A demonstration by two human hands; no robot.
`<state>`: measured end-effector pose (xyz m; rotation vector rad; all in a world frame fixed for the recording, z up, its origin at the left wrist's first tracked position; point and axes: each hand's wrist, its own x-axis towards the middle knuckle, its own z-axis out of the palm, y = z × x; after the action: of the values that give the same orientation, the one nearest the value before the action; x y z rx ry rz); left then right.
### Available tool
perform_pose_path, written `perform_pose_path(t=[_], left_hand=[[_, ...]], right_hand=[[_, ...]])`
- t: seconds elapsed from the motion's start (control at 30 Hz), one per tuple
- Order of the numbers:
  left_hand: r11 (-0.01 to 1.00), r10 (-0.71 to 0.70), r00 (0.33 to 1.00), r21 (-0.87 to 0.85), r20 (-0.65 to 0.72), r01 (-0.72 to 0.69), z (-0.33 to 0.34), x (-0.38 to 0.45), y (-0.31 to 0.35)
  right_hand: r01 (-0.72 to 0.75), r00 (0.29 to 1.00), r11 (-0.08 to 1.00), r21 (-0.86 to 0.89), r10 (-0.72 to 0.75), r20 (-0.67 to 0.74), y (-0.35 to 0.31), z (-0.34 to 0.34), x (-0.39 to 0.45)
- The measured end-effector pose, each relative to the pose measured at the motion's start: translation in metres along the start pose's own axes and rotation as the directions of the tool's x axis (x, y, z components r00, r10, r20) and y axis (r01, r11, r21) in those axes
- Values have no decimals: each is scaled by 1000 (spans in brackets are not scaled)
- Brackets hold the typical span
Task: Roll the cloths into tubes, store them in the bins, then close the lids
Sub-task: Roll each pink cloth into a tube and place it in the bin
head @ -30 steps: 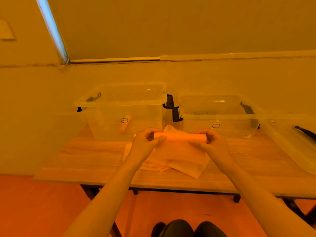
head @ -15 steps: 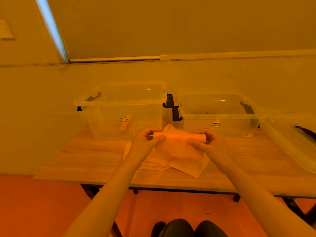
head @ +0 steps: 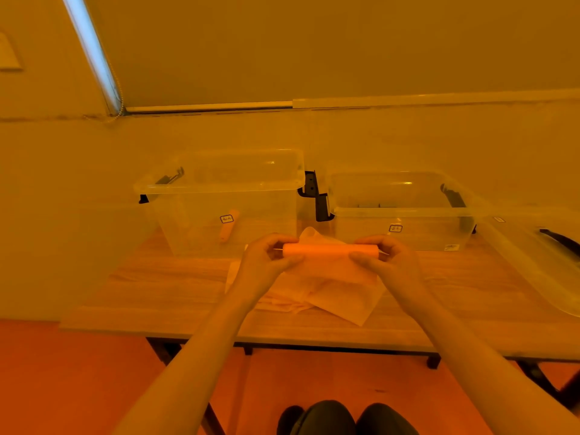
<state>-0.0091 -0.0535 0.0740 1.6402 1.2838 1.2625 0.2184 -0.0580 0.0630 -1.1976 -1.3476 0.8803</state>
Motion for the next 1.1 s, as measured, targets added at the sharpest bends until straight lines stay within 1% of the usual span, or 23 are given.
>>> perform_pose_path(t=[0.1, 0.17, 0.3, 0.37, 0.47, 0.57, 0.7, 0.83, 0.93, 1.0, 1.1], left_hand=[[1000, -15, 999, -9, -30, 15, -1, 1, 0], [1000, -18, 999, 4, -38, 18, 0, 2, 0], [998, 30, 999, 53, 31, -32, 1, -1, 2], [997, 42, 998, 59, 42, -45, 0, -2, 0], [999, 32, 999, 20, 29, -32, 1, -1, -4], [1000, -2, 1000, -18, 14, 2, 2, 0, -6], [998, -15, 1000, -55, 8, 16, 2, 0, -9], [999, 41, 998, 12, 39, -41, -1, -2, -9], [998, 63, 996, 7, 59, -63, -3, -1, -11], [998, 61, 996, 19, 71, -63, -2, -1, -12], [969, 143, 985, 187, 100, -160, -1, -1, -16]], right_hand=[[1, 1000, 999, 44, -2, 24, -2, 0, -1], [3, 1000, 999, 42, -3, 19, -2, 0, -1], [1, 1000, 999, 44, -1, 4, -1, 0, 0], [-4, 1000, 999, 54, 4, 14, -1, 0, -1], [-6, 1000, 997, 71, 5, 20, 1, 2, -4], [8, 1000, 998, 66, -8, -4, -1, 3, -5], [3, 1000, 992, 126, -3, -3, -2, 3, -3], [-9, 1000, 992, 128, 7, 12, 1, 3, -2], [-8, 1000, 997, 78, 9, -6, 6, 4, -1], [-7, 1000, 992, 125, 9, -22, 7, 6, -2], [-29, 998, 980, 195, 40, -52, 7, 11, -2]])
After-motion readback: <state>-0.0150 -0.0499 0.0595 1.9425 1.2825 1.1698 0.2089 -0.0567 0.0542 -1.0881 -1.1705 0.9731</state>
